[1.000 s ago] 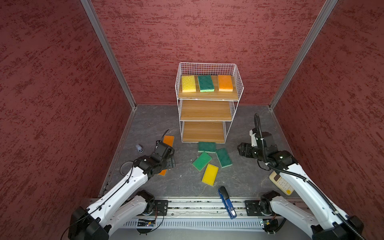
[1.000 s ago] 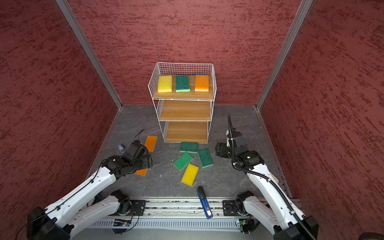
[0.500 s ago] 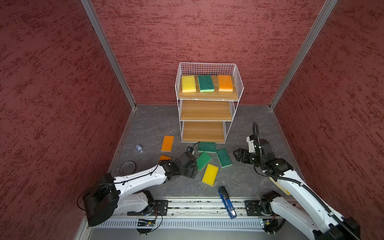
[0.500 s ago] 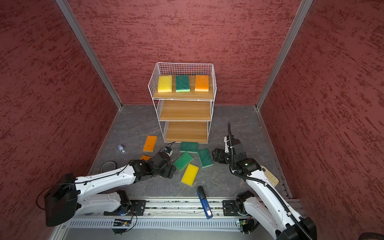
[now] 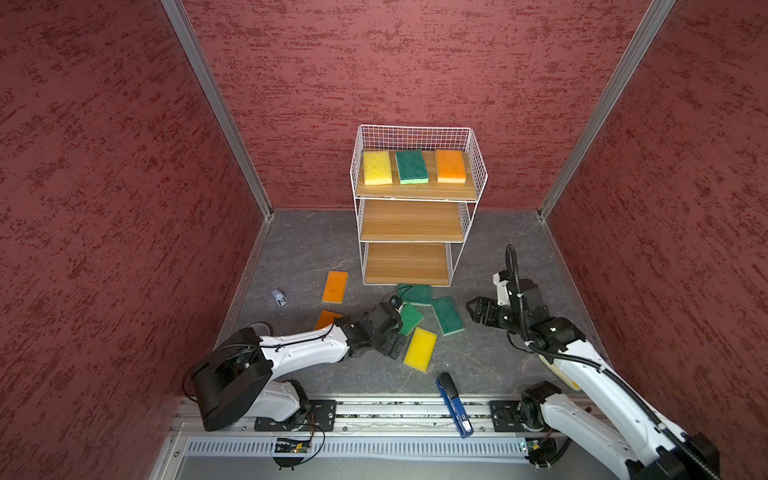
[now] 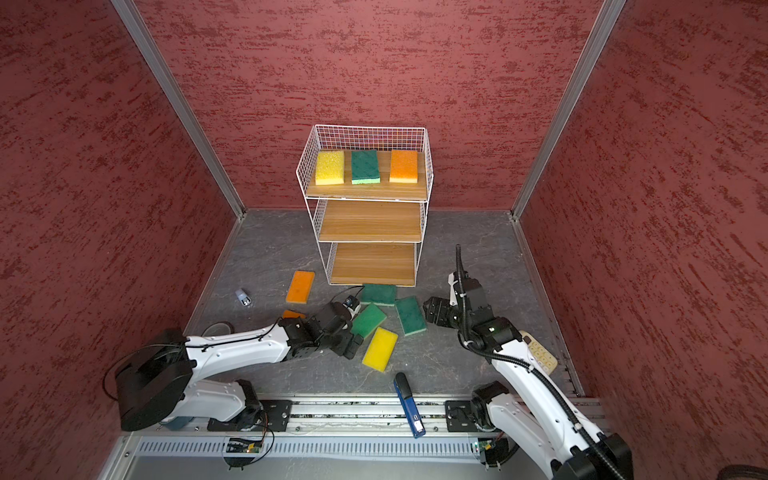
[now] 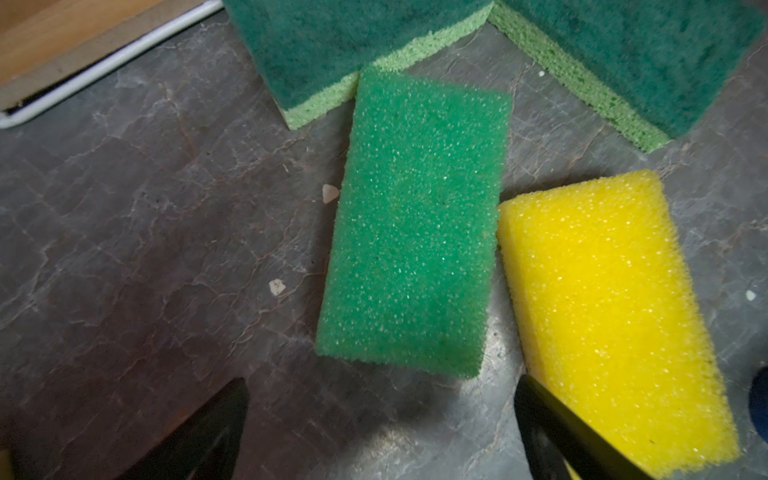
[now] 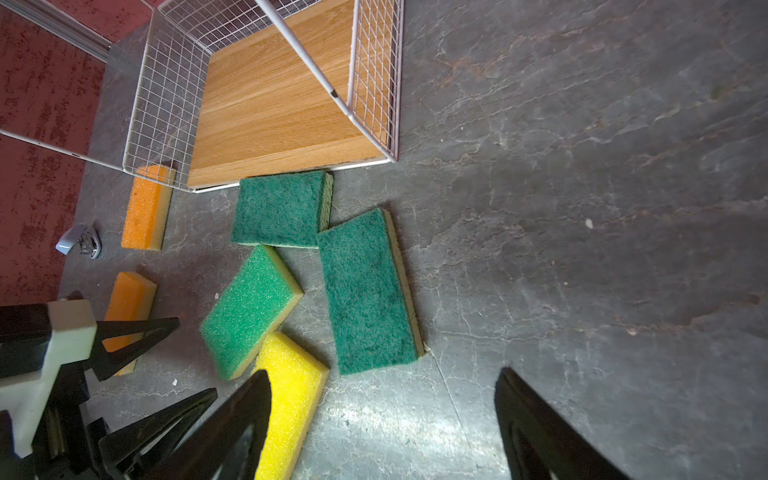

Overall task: Place and organize the cleaning sponges onto the shelf
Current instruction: 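Grasp the bright green sponge beside the yellow sponge with the left gripper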

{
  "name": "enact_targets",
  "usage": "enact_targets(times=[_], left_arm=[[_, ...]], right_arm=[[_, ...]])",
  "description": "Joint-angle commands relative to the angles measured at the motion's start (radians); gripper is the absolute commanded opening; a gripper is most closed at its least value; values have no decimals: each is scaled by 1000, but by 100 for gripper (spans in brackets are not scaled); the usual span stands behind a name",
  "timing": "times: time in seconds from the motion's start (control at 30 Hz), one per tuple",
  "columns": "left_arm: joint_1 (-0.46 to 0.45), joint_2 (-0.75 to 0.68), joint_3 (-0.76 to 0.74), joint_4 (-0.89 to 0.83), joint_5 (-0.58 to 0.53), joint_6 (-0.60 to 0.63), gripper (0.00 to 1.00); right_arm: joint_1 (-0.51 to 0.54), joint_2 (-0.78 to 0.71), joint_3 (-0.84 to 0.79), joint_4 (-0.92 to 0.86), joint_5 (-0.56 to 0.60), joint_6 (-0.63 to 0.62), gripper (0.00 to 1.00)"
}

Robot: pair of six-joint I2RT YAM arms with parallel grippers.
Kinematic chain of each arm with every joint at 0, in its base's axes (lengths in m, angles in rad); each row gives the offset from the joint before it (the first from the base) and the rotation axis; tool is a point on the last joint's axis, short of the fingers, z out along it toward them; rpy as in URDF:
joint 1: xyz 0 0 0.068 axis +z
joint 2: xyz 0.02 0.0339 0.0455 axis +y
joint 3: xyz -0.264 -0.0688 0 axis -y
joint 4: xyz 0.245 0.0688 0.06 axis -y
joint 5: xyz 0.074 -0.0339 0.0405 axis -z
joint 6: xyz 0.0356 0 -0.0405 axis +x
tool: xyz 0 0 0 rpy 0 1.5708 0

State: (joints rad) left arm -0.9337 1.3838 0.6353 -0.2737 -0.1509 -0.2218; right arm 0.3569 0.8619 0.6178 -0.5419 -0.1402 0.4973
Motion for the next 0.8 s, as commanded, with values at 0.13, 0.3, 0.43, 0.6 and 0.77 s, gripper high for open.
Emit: enact_targets(times=[0.13,0.3,0.43,0.6,0.77], left_arm=[[-5,71,46,8,23,96,100],[-5,121,69,21,26,151,100],[-3,163,87,28,29,173,100],[13,185,78,65,37,163,95],[58,193,74,52,94,131,81]], right_arm=[[-3,-17,-15,17,-2,18,85],[-3,-16,-24,25,-2,31,85],[-3,-15,-26,29,-2,35,85],[-3,-10,-25,29,-1,35,85],[-3,-1,-23,25,2,27,85]])
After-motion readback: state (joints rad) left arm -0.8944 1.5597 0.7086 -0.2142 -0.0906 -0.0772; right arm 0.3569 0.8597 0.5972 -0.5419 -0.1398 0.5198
